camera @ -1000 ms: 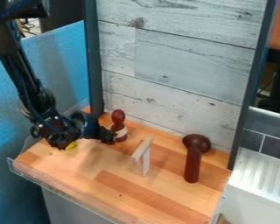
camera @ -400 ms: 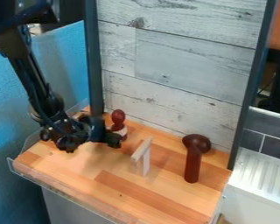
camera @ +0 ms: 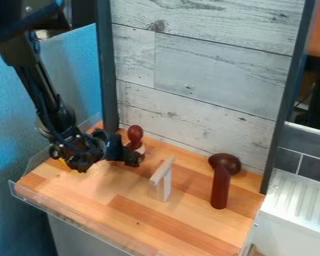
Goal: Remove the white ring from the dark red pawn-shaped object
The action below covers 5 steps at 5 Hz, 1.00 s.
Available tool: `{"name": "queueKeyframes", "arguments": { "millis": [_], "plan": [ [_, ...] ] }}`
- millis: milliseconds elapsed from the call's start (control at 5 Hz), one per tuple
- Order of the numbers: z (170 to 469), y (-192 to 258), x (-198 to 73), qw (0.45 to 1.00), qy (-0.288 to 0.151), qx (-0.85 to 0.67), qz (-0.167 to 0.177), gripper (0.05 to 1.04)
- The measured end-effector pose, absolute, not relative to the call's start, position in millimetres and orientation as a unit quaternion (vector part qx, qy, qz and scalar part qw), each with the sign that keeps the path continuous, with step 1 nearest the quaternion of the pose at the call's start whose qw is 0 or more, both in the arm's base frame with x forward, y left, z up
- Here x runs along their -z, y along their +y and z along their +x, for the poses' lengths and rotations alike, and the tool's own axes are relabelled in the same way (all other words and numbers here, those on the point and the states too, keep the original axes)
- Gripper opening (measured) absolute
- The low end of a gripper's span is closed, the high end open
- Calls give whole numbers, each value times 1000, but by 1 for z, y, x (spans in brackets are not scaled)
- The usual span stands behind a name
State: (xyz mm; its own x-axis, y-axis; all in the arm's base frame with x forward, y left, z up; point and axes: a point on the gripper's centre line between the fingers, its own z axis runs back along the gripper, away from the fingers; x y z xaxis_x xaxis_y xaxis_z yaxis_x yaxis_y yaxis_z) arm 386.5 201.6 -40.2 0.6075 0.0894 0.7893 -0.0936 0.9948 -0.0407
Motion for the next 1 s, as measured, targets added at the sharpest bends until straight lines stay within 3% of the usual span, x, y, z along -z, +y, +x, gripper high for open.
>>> {"name": "queueKeyframes", "arguments": {
  "millis": [600, 800, 1000],
  "plan": [
    [405, 203, 38, 896, -440, -57, 5, 962],
    [405, 202, 44, 898, -436, -58, 2, 744],
    [405, 201, 44, 898, -436, -54, 0, 739]
  ]
}}
